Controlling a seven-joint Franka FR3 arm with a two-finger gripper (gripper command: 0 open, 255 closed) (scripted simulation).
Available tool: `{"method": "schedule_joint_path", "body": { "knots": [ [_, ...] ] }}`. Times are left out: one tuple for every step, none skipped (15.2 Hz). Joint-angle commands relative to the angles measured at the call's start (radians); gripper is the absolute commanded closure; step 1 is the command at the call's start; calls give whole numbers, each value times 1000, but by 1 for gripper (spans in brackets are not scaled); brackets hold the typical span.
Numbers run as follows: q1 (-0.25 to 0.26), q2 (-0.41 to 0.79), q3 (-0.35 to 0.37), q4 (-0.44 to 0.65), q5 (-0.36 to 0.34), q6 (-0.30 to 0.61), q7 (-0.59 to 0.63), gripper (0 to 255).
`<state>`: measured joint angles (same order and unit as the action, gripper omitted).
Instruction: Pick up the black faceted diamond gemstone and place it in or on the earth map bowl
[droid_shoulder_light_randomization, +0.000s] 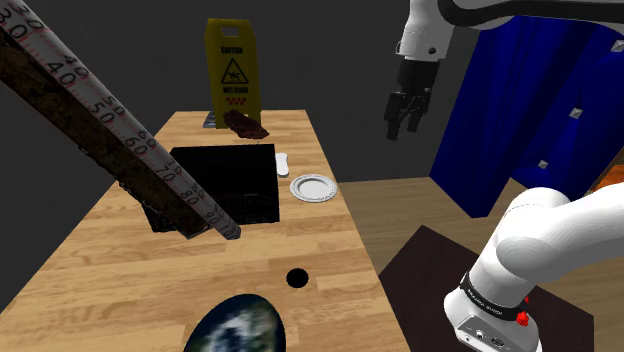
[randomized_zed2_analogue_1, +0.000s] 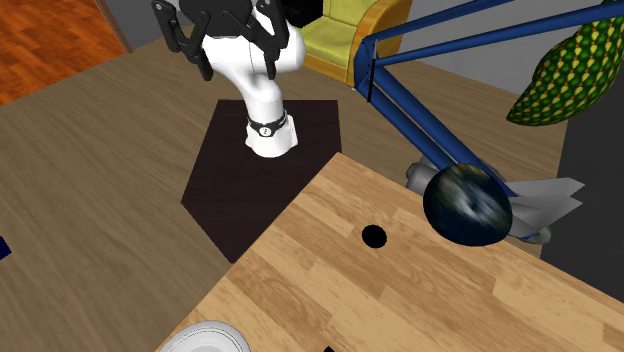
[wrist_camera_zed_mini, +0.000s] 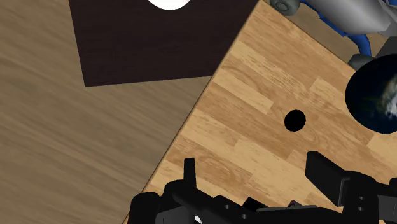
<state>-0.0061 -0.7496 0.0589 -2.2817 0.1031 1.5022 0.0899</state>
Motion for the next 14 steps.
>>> {"method": "schedule_joint_path", "body": {
  "knots": [
    [0, 0, 0, 0, 0, 0, 0, 0],
    [6, 2, 14, -26, 8, 30, 8, 0],
    [12, 4, 28, -51, 16, 60, 15, 0],
    [18, 9, 42, -75, 24, 90, 22, 0],
    [24, 15, 57, -98, 32, 121, 30, 0],
    [31, 22, 71, -119, 41, 152, 37, 0],
    [37, 30, 86, -140, 49, 183, 44, 0],
    [44, 41, 101, -159, 57, 215, 52, 0],
    [50, 53, 116, -177, 64, 247, 59, 0],
    [57, 66, 131, -194, 72, 280, 67, 0],
    [63, 81, 147, -209, 80, 313, 74, 0],
    [70, 98, 163, -223, 87, 346, 82, 0],
    [76, 116, 179, -236, 94, 380, 90, 0],
    [81, 136, 195, -248, 100, 414, 98, 0]
  ]
}}
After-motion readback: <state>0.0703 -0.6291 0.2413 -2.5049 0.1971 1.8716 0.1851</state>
